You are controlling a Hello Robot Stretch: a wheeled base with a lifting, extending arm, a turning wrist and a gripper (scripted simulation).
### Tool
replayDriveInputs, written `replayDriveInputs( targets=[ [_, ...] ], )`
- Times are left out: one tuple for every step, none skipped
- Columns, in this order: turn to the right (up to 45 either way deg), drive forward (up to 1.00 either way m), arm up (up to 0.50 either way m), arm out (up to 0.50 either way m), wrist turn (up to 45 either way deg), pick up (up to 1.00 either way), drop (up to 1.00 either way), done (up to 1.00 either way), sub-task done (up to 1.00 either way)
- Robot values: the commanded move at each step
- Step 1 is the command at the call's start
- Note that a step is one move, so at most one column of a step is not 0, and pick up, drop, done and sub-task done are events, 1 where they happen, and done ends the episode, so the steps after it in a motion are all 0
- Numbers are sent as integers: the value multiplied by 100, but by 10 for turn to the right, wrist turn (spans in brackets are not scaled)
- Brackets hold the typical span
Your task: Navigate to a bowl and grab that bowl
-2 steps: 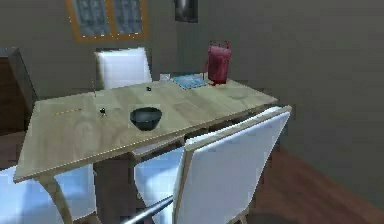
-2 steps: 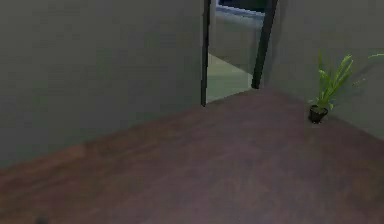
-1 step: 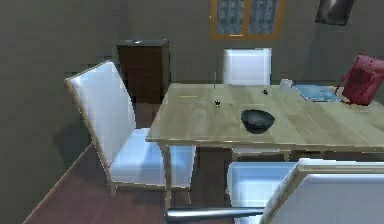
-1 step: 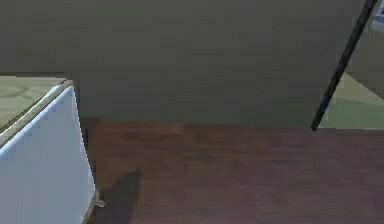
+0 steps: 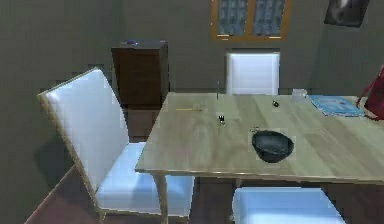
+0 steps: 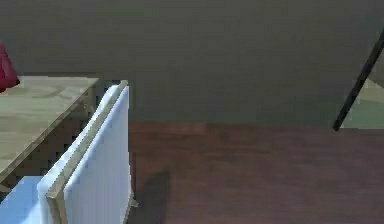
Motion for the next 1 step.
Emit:
replayDriveInputs(
  targets=[
    [-450, 0, 0, 0, 0, 0, 0, 0, 0]
  ],
)
